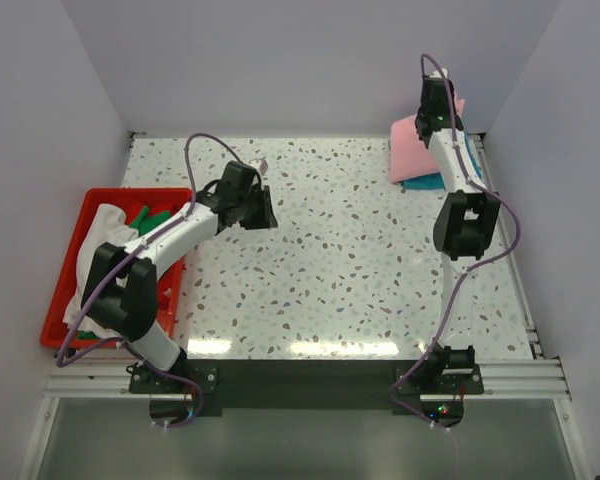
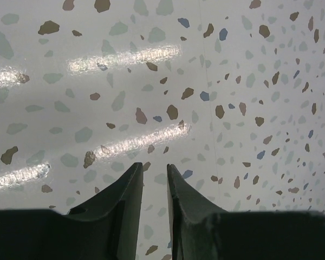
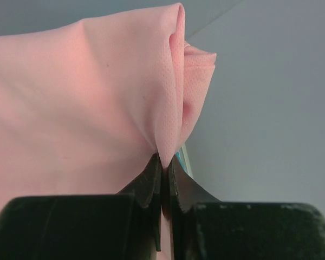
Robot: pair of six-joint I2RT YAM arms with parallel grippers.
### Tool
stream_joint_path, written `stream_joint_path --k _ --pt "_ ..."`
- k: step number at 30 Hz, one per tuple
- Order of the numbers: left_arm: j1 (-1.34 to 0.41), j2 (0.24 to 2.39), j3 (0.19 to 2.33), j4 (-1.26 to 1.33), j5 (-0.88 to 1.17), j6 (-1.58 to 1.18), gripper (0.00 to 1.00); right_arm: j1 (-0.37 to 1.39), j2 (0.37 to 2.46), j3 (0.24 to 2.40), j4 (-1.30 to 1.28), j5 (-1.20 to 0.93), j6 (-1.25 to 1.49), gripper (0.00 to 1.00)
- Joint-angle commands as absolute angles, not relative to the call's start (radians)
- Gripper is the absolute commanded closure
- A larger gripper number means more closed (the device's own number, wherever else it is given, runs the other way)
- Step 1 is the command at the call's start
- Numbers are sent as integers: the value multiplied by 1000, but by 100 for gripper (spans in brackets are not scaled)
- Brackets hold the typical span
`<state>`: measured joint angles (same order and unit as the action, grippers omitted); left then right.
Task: Fold and stack the t-shirts
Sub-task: Neatly place the folded tshirt to the corner, then reset both grippers
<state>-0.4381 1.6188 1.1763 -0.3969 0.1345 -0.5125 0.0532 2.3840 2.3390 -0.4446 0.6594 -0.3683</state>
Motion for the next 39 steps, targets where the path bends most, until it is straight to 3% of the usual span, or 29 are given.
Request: stream_joint_path --k 1,2,4,5,6,11,20,32,39 --pt "-428 1638 1203 -362 163 -485 71 3 2399 2332 -379 630 -296 89" --pt "-428 1641 1204 -364 166 -485 70 -30 2411 2333 -373 637 -281 78" --pt "-428 1643 1204 -362 178 -485 69 -38 2436 2351 -377 643 -229 41" --pt "-428 1640 1203 -362 182 -485 67 -38 2439 2365 -403 638 -213 5" --pt "-428 1637 1201 -359 186 -486 64 -35 2442 2408 -425 634 -190 1" --pt "-428 1585 1180 -345 183 -497 60 23 2361 2431 -518 543 -57 1" --pt "-428 1465 1111 -330 155 -517 59 187 2074 2107 -509 440 130 1" --pt "-426 1284 924 -272 121 -564 58 402 1419 1234 -336 117 397 1" --pt "-428 1186 821 -249 107 -592 58 403 1135 934 -371 67 483 1"
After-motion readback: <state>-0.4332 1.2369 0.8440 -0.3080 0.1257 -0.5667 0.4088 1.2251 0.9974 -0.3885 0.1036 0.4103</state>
